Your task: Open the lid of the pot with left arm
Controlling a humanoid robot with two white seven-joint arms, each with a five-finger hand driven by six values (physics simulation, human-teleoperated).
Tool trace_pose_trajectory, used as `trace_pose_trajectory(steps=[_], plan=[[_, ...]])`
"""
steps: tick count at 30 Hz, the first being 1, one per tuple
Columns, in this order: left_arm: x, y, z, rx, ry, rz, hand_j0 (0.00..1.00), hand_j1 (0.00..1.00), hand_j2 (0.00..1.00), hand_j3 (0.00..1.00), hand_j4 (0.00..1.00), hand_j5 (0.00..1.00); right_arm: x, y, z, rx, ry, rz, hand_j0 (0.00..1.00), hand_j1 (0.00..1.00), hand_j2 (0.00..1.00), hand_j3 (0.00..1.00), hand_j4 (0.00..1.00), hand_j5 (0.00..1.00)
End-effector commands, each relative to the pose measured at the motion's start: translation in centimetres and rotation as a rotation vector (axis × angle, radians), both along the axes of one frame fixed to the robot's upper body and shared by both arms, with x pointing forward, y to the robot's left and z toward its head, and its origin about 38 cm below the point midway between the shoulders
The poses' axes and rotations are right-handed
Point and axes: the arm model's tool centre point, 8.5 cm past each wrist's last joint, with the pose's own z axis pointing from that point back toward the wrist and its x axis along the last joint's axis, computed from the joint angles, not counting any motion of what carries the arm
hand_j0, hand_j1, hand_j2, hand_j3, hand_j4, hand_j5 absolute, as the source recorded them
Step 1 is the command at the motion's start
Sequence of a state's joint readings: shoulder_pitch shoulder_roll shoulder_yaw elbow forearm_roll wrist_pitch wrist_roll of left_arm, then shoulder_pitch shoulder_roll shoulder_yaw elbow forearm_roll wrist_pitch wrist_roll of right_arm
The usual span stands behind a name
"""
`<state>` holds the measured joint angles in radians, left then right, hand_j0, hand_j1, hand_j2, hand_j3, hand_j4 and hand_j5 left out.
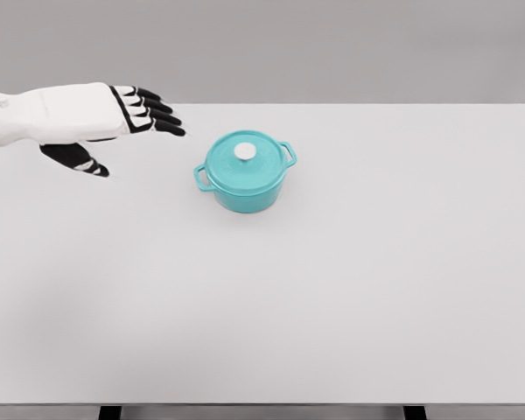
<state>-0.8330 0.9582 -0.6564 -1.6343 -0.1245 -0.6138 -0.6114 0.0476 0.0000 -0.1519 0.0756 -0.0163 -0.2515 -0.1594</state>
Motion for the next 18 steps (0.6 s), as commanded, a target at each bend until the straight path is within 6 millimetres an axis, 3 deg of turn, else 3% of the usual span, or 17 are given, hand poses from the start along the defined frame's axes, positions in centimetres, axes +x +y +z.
trace_pose_trajectory(steps=[1, 7, 9, 10, 12, 18], plan=[[-0.1, 0.4, 0.3, -0.004, -0.002, 0.009, 1.00, 1.00, 1.00, 1.00, 1.00, 1.00, 0.0, 0.0, 0.0, -0.003, -0.001, 0.001, 1.00, 1.00, 1.00, 1.00, 1.00, 1.00], [0.0, 0.2, 0.8, -0.023, -0.016, 0.007, 1.00, 1.00, 1.00, 1.00, 1.00, 1.00, -0.1, 0.0, 0.0, 0.004, 0.001, -0.005, 1.00, 1.00, 1.00, 1.00, 1.00, 1.00], [0.2, -1.1, -0.8, -0.035, 0.018, -0.018, 1.00, 1.00, 1.00, 1.00, 1.00, 1.00, -0.1, 0.0, 0.0, 0.004, 0.001, -0.009, 1.00, 1.00, 1.00, 1.00, 1.00, 1.00], [1.4, -4.2, -2.2, -0.084, 0.041, -0.062, 1.00, 1.00, 1.00, 1.00, 1.00, 1.00, -0.1, 0.0, 0.0, 0.004, 0.001, -0.011, 1.00, 1.00, 1.00, 1.00, 1.00, 1.00], [2.3, -6.9, -3.5, -0.071, 0.024, -0.084, 1.00, 1.00, 1.00, 1.00, 1.00, 1.00, -0.1, 0.0, 0.0, 0.004, 0.001, -0.009, 1.00, 1.00, 1.00, 1.00, 1.00, 1.00], [3.1, -8.3, -1.9, -0.036, -0.053, -0.094, 1.00, 1.00, 1.00, 1.00, 1.00, 1.00, -0.1, 0.0, 0.0, 0.004, 0.001, -0.009, 1.00, 1.00, 1.00, 1.00, 1.00, 1.00]])
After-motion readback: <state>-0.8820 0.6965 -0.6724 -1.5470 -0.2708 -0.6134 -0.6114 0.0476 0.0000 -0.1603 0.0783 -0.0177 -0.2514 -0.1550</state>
